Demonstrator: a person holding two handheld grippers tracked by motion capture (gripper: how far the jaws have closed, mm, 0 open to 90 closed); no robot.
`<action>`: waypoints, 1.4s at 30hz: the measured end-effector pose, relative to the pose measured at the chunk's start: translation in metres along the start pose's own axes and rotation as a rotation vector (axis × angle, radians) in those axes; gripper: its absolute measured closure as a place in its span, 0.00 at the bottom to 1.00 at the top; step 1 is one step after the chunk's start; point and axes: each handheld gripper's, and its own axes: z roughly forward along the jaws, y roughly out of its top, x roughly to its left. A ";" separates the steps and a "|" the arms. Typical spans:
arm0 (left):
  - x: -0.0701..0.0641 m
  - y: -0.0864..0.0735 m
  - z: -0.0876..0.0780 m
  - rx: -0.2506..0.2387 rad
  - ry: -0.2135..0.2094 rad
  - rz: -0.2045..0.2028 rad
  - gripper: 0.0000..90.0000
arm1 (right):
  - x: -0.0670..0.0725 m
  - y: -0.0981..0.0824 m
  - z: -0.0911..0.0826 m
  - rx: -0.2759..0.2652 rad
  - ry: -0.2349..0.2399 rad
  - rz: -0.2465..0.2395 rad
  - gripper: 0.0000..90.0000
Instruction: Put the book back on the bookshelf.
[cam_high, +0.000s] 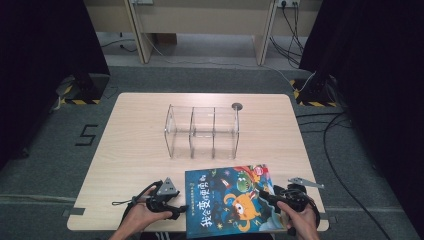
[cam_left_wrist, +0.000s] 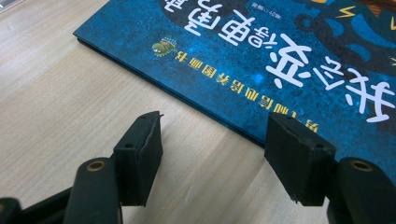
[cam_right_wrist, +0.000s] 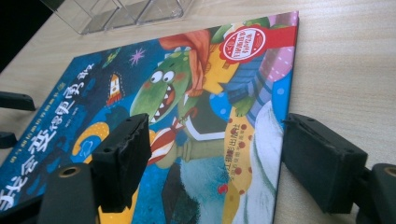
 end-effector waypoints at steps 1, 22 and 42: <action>0.000 0.000 0.000 0.001 0.000 0.001 0.40 | -0.001 0.000 0.000 -0.001 0.006 0.014 0.29; 0.003 -0.001 0.000 -0.022 -0.024 -0.032 0.41 | -0.009 -0.005 -0.007 0.004 0.093 0.103 0.57; -0.001 -0.001 0.002 -0.034 -0.077 -0.082 0.25 | 0.015 -0.005 -0.023 -0.089 0.174 -0.136 0.58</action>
